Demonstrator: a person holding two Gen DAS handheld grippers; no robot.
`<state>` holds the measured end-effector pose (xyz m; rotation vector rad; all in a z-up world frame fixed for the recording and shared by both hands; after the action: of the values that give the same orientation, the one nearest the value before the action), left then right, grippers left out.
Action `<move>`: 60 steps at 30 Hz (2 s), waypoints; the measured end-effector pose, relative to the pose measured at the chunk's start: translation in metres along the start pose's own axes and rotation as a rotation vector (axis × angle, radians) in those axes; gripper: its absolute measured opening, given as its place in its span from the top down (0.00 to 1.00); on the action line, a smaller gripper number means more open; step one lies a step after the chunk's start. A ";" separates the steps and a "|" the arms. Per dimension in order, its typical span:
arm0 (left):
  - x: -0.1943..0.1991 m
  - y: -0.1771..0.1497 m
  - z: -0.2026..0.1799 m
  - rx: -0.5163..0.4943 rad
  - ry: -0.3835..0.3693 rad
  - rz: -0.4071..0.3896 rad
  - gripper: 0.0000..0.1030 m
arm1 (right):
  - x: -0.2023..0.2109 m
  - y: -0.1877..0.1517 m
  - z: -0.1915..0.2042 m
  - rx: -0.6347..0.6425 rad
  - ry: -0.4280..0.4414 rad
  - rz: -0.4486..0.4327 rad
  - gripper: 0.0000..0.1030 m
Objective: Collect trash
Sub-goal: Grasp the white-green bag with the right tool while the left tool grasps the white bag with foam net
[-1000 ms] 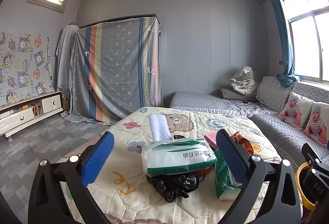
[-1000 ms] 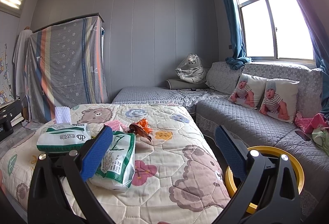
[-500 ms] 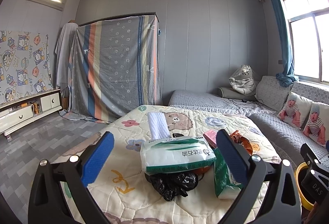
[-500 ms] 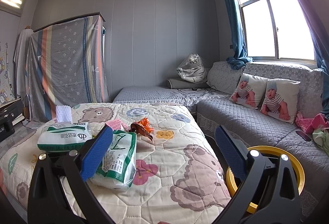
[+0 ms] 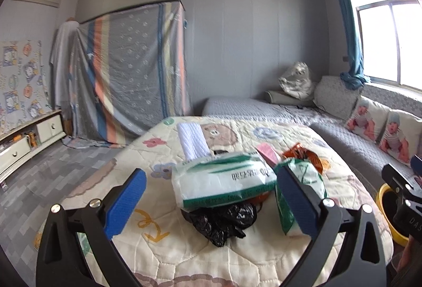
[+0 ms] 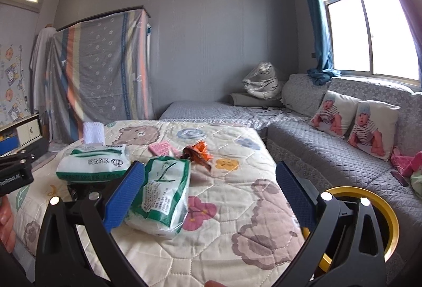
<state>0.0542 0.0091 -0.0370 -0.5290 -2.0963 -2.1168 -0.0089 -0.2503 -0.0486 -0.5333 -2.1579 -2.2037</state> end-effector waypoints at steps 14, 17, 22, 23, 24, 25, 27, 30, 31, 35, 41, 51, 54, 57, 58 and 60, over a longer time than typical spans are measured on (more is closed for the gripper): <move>-0.077 -0.013 0.035 -0.096 -0.184 0.182 0.07 | -0.067 -0.014 0.008 -0.012 0.202 0.222 0.08; -0.096 -0.010 0.047 -0.088 -0.251 0.234 0.07 | -0.082 -0.018 0.014 0.018 0.236 0.287 0.08; -0.126 -0.008 0.051 -0.154 -0.283 0.302 0.07 | -0.103 -0.028 0.024 0.025 0.307 0.383 0.08; -0.133 -0.008 0.051 -0.156 -0.295 0.316 0.07 | -0.106 -0.029 0.027 0.034 0.313 0.391 0.08; -0.138 -0.007 0.053 -0.150 -0.304 0.329 0.07 | -0.108 -0.030 0.030 0.041 0.315 0.395 0.08; -0.142 -0.007 0.057 -0.133 -0.305 0.340 0.07 | -0.111 -0.030 0.031 0.045 0.316 0.396 0.08; -0.155 -0.008 0.065 -0.075 -0.330 0.374 0.07 | -0.117 -0.029 0.032 0.046 0.314 0.394 0.08; -0.168 -0.012 0.072 -0.020 -0.341 0.404 0.07 | -0.127 -0.028 0.034 0.050 0.315 0.408 0.08; -0.171 -0.013 0.073 -0.017 -0.344 0.408 0.07 | -0.130 -0.029 0.035 0.043 0.319 0.415 0.08; -0.184 -0.016 0.069 0.013 -0.377 0.437 0.07 | -0.140 -0.033 0.043 0.059 0.334 0.441 0.08; -0.207 -0.022 0.059 0.020 -0.368 0.481 0.07 | -0.158 -0.040 0.058 0.129 0.299 0.473 0.08; -0.231 -0.027 0.062 0.120 -0.409 0.514 0.25 | -0.200 -0.046 0.057 0.077 0.332 0.550 0.28; -0.231 -0.027 0.060 0.124 -0.407 0.507 0.29 | -0.205 -0.044 0.058 0.073 0.330 0.556 0.38; -0.228 -0.029 0.058 0.121 -0.399 0.495 0.32 | -0.205 -0.044 0.060 0.080 0.335 0.549 0.45; -0.227 -0.029 0.059 0.126 -0.398 0.489 0.37 | -0.204 -0.044 0.059 0.079 0.334 0.548 0.53; -0.225 -0.029 0.063 0.148 -0.403 0.480 0.47 | -0.203 -0.043 0.059 0.078 0.333 0.541 0.64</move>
<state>0.2653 0.0362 -0.1381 -1.3720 -2.0074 -1.6713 0.1854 -0.2371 -0.1410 -0.6054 -1.6761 -1.7633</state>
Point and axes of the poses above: each gripper's, at about its wrist camera, not at the fingertips, and x roughly against the way its jaws point, z to its left, y to its top, the point moved 2 cm from there along -x, roughly the way its jaws point, and after that the axes turned 2 degrees about -y, right-handed, at the moved point
